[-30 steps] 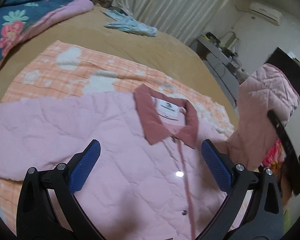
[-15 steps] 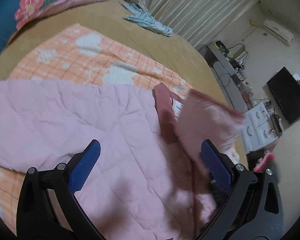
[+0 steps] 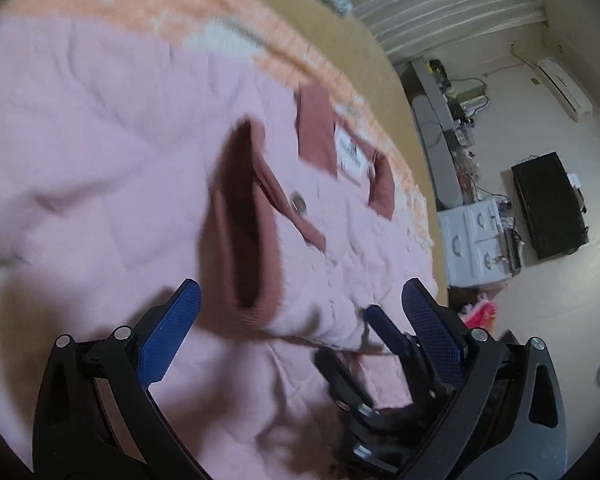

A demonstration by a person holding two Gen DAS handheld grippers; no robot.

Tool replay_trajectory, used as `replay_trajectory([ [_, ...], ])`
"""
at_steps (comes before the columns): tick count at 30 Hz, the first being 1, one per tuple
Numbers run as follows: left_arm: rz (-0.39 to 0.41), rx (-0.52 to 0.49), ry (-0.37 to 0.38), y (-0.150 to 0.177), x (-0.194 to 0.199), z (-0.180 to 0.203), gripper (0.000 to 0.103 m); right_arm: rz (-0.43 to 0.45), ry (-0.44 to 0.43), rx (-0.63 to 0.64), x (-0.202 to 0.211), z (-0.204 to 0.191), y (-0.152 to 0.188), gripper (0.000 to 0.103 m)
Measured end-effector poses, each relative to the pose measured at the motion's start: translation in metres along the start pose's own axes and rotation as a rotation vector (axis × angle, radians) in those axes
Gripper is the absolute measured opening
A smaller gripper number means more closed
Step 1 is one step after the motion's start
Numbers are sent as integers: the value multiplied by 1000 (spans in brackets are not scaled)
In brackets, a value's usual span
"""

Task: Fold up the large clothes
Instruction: 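Lay the sleeve across the jacket front and open the right tool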

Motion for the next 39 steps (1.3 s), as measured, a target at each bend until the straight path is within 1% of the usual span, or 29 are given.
replay_trajectory([
  [1, -13, 5, -6, 6, -8, -1, 91, 6, -1, -15, 10, 7, 2, 79],
  [2, -17, -9, -29, 10, -13, -1, 74, 12, 4, -31, 18, 15, 3, 79],
  [3, -15, -28, -54, 11, -17, -2, 62, 20, 19, -51, 27, 28, 4, 79],
  [4, -13, -62, -97, 14, -22, -3, 38, 24, 43, -69, 36, 44, 5, 79],
  [5, -6, -89, -128, 16, -26, -2, 24, 25, 65, -80, 39, 56, 5, 79],
  [7, 15, -164, -146, 17, -27, 5, 12, 30, 136, -118, 53, 92, 7, 79],
  [8, 35, -202, -155, 15, -24, 10, 10, 31, 154, -139, 56, 105, 8, 79],
  [10, 83, -266, -163, 10, -14, 21, 10, 43, 190, -220, 65, 140, 7, 79],
  [12, 110, -301, -177, 5, -5, 22, 10, 57, 214, -293, 73, 167, 7, 80],
  [14, 114, -317, -207, 3, -2, 15, 10, 37, 249, -335, 74, 190, 11, 80],
  [16, 82, -318, -237, 6, -9, 3, 11, -1, 279, -345, 70, 205, 19, 80],
  [17, 58, -325, -257, 9, -15, -4, 13, -44, 309, -352, 66, 215, 30, 80],
  [18, 52, -327, -269, 11, -18, -8, 14, -72, 326, -354, 63, 220, 37, 80],
  [21, 55, -349, -289, 15, -22, -11, 26, -103, 349, -352, 61, 228, 56, 80],
  [23, 56, -364, -295, 16, -21, -9, 35, -110, 366, -355, 58, 233, 63, 80],
  [24, 60, -376, -305, 17, -18, -8, 37, -111, 371, -359, 55, 234, 65, 80],
  [26, 72, -405, -330, 16, -12, -5, 51, -114, 379, -356, 55, 232, 65, 80],
  [27, 80, -419, -339, 15, -8, -3, 54, -113, 384, -351, 57, 231, 64, 80],
  [29, 96, -451, -345, 13, 5, 2, 65, -107, 385, -356, 61, 229, 60, 80],
  [30, 102, -459, -351, 11, 8, 3, 69, -95, 382, -365, 66, 226, 56, 80],
  [31, 116, -469, -361, 8, 14, 5, 74, -81, 373, -371, 71, 223, 52, 80],
  [32, 126, -472, -364, 6, 18, 7, 80, -62, 364, -367, 76, 219, 47, 82],
  [33, 133, -472, -365, 5, 23, 8, 83, -51, 361, -359, 79, 216, 42, 85],
  [34, 141, -472, -372, 3, 29, 9, 92, -36, 361, -345, 83, 211, 36, 87],
  [36, 162, -474, -402, -1, 41, 8, 94, -7, 348, -326, 92, 199, 28, 94],
  [39, 188, -477, -437, -6, 54, 5, 94, 37, 327, -315, 104, 183, 15, 98],
])
Point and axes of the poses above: each gripper's, at about its wrist camera, not at the fingertips, and x roughly against the way its jaws point, z to its right, y to its underside, the point moved 8 cm from there along -x, roughly the way its jaws point, and after that the axes turned 12 degrees about z, right-handed, at the moved point
